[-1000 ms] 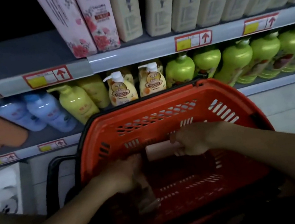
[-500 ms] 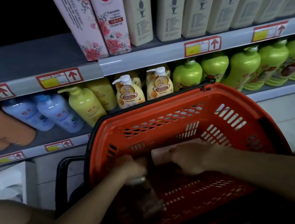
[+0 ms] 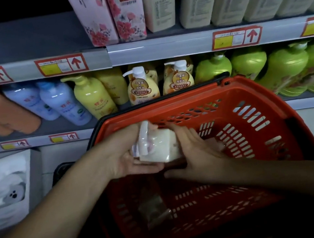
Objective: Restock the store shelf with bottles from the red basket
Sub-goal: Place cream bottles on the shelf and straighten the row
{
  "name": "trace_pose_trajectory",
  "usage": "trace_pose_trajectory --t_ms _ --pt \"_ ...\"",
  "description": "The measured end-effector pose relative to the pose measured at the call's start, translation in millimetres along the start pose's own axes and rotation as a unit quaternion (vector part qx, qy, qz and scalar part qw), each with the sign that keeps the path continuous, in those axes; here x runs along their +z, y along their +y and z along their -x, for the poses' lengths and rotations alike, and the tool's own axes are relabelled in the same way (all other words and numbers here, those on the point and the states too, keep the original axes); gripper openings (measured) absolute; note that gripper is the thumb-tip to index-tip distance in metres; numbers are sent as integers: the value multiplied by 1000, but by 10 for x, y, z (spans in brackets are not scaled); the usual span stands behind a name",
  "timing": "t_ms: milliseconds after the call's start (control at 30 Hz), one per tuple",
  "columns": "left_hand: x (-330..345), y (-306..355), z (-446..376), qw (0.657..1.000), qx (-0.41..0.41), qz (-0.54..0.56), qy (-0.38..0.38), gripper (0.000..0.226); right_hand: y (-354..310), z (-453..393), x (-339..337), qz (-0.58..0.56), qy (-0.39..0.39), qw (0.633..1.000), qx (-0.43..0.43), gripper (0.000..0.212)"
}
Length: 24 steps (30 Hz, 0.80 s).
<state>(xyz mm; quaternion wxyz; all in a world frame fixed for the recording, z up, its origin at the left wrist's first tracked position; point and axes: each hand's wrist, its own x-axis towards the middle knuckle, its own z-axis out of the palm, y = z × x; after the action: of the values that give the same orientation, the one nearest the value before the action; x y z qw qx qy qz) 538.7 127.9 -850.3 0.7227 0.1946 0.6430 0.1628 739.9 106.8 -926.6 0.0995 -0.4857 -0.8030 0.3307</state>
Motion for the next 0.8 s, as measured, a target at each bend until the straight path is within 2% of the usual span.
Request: trace_pose_trajectory --t_ms 67,133,233,300,367,433,467,500,533,600,633,700,733,800 --pt "221 -25 65 997 -1 71 -15 28 -2 52 -89 -41 73 996 -7 120" --pt "430 -59 114 995 14 97 -31 32 39 84 -216 -101 112 989 -10 114" --pt "610 -42 208 993 47 90 -59 51 115 118 -424 -169 122 978 20 96" --pt "616 -12 289 986 87 108 -91 56 224 116 -543 -282 123 951 32 93" --pt "640 13 347 975 162 116 -101 54 310 130 -684 -381 109 917 45 89" --pt "781 -75 318 964 262 34 -17 37 314 186 -802 -426 78 900 45 75" --pt "874 -178 274 948 311 -31 61 28 305 218 -833 -438 67 895 48 70" --pt "986 -306 229 920 357 -93 135 30 295 252 -861 -443 64 893 49 67" --pt "1108 -450 190 889 397 -147 173 45 282 278 -884 -442 70 893 47 63" --pt "1335 -722 133 860 440 -202 162 81 239 327 -932 -419 94 902 39 56" --pt "1428 -821 100 851 455 -205 162 91 212 355 -950 -402 98 910 42 60" --pt "1556 -918 32 842 475 -168 192 91 158 447 -985 -380 66 920 65 81" --pt "1586 -929 17 847 474 -126 205 83 139 511 -998 -366 36 928 63 83" --pt "1540 -904 -17 862 453 -49 222 70 125 646 -1025 -303 -27 952 32 72"
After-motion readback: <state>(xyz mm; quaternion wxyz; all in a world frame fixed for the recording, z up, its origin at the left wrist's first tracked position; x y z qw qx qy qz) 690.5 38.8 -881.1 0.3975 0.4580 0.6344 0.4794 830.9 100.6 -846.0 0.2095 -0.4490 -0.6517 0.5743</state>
